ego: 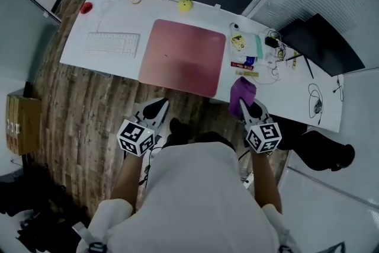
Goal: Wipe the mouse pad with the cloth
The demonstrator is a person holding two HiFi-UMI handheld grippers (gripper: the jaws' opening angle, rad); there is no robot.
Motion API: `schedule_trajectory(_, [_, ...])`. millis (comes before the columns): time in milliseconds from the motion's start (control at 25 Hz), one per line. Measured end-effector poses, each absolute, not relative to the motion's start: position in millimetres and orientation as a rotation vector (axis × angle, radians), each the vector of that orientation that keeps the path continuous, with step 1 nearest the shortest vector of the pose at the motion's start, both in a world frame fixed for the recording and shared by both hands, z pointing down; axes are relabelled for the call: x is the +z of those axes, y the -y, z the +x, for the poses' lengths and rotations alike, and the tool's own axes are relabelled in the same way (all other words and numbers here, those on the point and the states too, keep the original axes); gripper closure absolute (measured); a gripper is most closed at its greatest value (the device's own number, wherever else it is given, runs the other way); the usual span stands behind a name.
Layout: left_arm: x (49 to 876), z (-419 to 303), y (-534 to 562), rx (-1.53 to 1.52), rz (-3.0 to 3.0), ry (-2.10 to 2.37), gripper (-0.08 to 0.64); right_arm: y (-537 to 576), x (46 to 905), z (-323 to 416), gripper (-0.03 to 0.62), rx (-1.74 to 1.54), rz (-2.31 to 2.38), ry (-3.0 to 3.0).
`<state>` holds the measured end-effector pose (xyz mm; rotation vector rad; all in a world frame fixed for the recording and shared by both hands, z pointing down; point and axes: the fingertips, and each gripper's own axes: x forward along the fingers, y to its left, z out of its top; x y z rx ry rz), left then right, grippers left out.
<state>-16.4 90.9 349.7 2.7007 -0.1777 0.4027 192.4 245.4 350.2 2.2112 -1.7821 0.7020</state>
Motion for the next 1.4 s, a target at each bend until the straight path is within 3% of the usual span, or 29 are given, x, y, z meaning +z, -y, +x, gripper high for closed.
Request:
schedule_trajectory(600, [362.3,21.5,-78.4,0.436,2.678,0.204,0.540,-220.8,372.7,241.4,0.517,0.749,2.166,1.792])
schedule_trajectory(1400, [394.1,90.4,-65.8,0.451,2.537,0.477,0.540,-125.0,455.8,343.8,0.517,0.824,1.746,1.916])
